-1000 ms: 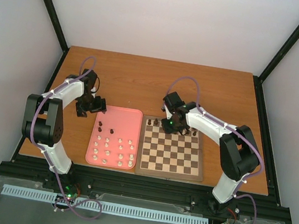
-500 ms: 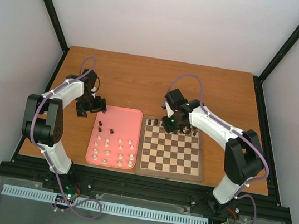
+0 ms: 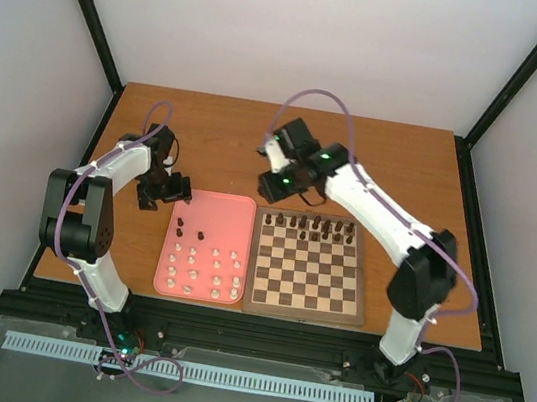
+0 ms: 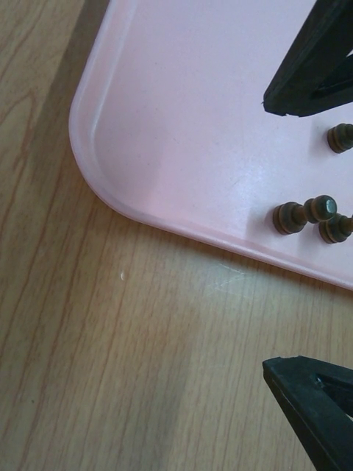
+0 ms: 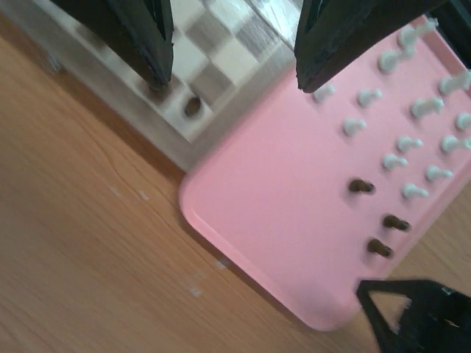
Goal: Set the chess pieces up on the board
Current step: Place the chess piece on the chessboard, then pick up the chess piece from the storage box.
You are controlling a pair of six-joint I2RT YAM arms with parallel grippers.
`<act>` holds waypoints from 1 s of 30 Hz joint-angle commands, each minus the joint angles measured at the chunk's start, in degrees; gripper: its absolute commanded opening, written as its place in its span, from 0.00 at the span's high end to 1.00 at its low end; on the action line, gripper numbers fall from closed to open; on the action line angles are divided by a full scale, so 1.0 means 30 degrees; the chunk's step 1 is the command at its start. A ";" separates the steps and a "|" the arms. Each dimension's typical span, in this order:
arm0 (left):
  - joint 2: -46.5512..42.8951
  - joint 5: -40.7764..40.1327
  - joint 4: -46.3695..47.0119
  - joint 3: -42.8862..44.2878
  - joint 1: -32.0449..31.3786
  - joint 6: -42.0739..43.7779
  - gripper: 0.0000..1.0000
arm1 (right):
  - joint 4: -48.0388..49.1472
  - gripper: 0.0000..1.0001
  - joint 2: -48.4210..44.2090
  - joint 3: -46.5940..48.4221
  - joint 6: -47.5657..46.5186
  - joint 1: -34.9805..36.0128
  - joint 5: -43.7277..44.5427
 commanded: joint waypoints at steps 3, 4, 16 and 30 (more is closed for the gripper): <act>0.0281 0.0094 0.0050 0.0890 0.0062 0.0296 0.00 | -0.0537 0.55 0.5836 0.5213 -0.1516 0.2473 -0.1308; 0.0274 0.0085 0.0072 0.0882 0.0046 0.0299 0.00 | -0.0517 0.55 0.6427 0.5646 -0.1565 0.2756 -0.1649; 0.0359 -0.0127 0.0014 0.0643 0.0043 0.0164 0.00 | -0.0397 0.55 0.9914 0.7439 -0.2587 0.4735 -0.3516; 0.0544 -0.0341 -0.0016 0.0585 0.0061 0.0027 0.00 | -0.0165 0.59 1.2627 0.8952 -0.2091 0.5188 -0.4117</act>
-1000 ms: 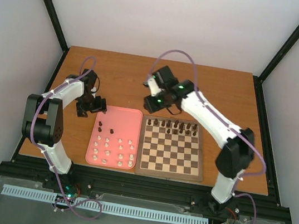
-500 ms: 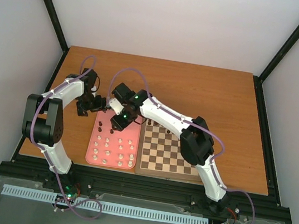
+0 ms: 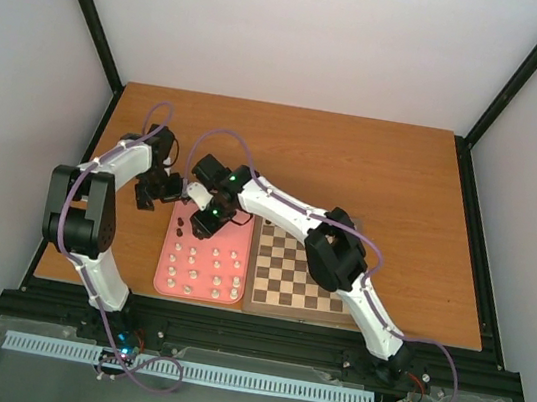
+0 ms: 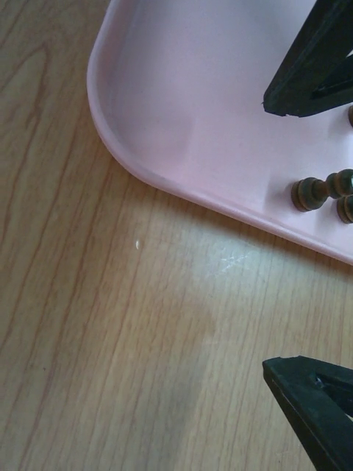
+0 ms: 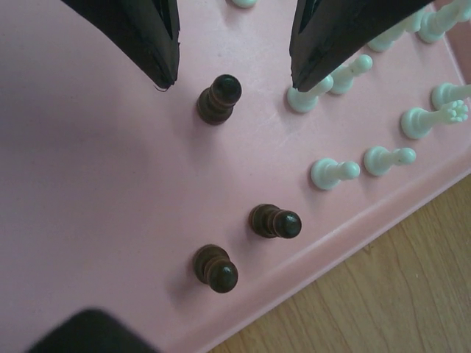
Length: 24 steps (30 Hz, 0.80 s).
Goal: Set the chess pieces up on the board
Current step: Pick up the chess piece from the storage box.
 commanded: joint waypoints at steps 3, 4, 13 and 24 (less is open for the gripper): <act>-0.0095 0.0374 0.0033 0.0343 -0.0007 0.0053 0.00 | -0.0061 0.61 0.0893 0.0638 0.0204 0.0256 -0.0490; -0.0079 0.0386 0.0033 0.0343 0.0014 0.0057 0.00 | -0.0086 0.62 0.0951 0.0633 0.0210 0.0256 -0.0471; -0.0532 -0.0610 -0.0169 0.0353 0.0426 -0.0296 0.00 | -0.0015 0.66 0.0289 0.0099 0.0375 0.0373 0.0470; -0.1456 -0.1307 -0.0481 0.0851 0.0598 -0.0209 0.00 | 0.3182 0.60 -0.4050 -0.3092 0.0921 0.0373 0.2302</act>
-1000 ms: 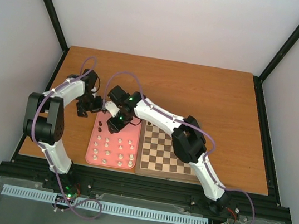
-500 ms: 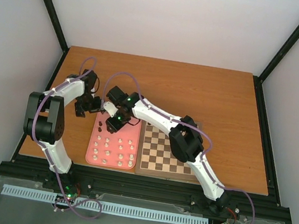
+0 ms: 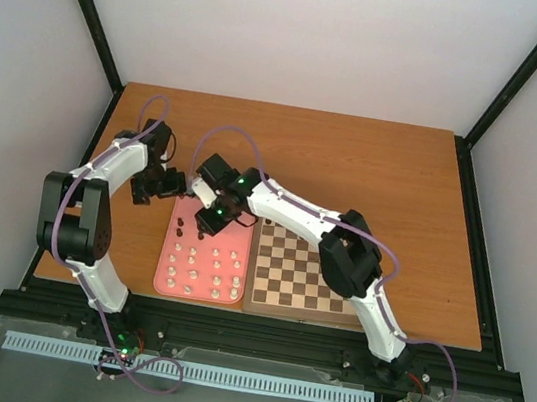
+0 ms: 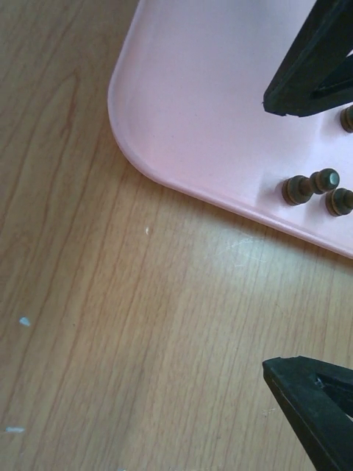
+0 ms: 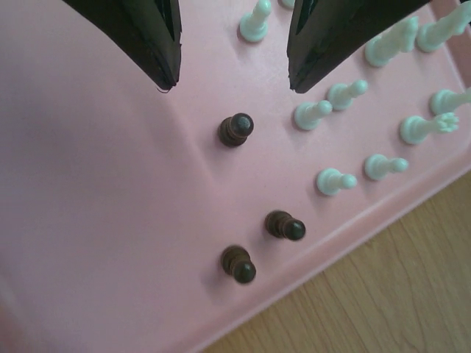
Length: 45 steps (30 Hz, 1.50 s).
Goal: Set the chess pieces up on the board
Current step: Pick up the chess piece from the storage box.
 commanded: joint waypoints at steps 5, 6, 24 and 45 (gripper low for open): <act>-0.0675 0.1000 0.0215 -0.0161 0.2959 -0.0532 0.00 | -0.0184 0.59 -0.0146 0.1575 -0.0004 0.0250 -0.0217; -0.0730 0.1563 0.0325 -0.0330 0.3664 -0.0687 0.00 | -0.0222 0.59 0.0081 0.1756 -0.0033 0.0256 -0.0372; -0.1067 0.3990 0.1444 -0.1616 0.5238 -0.1986 0.00 | -0.1098 0.59 0.2595 0.2770 0.0069 0.0228 -0.1533; -0.1122 0.4443 0.1684 -0.1794 0.5242 -0.1927 0.00 | -0.1165 0.95 0.2859 0.2853 0.0084 0.0198 -0.1127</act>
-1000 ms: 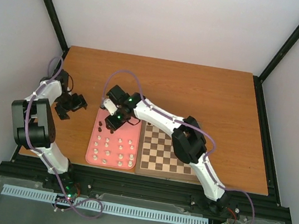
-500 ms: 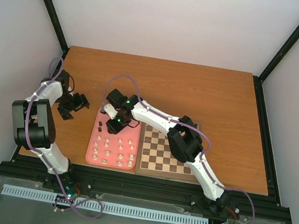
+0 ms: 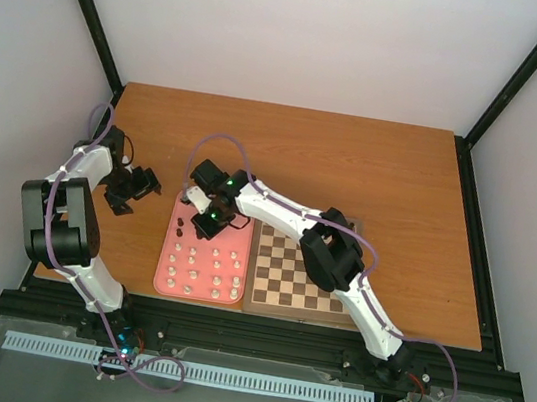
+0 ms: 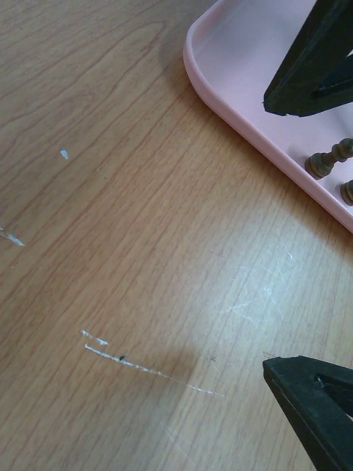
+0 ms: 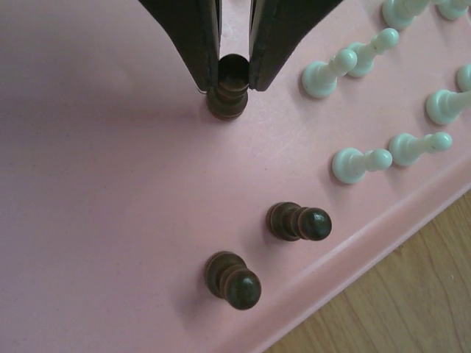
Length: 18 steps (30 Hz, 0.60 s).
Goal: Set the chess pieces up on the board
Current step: Pick up the chess piece from the storage box.
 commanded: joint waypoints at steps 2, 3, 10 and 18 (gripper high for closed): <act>-0.0282 0.0376 0.0318 0.0020 -0.0058 -0.0281 0.00 | -0.0116 0.97 0.0103 0.0496 -0.0144 0.0191 0.0380; -0.0294 0.0389 0.0319 0.0020 -0.0059 -0.0250 0.00 | -0.0110 0.97 -0.0014 0.0465 -0.0190 0.0176 0.0434; -0.0324 0.0482 0.0330 0.0158 -0.0059 -0.0319 0.00 | -0.0284 0.97 -0.1534 0.0134 -0.0417 0.0092 0.2504; -0.0622 0.0582 0.0324 0.0077 -0.0057 -0.0281 0.00 | -0.0008 0.97 -0.5373 -0.1386 0.1313 -0.1059 0.4973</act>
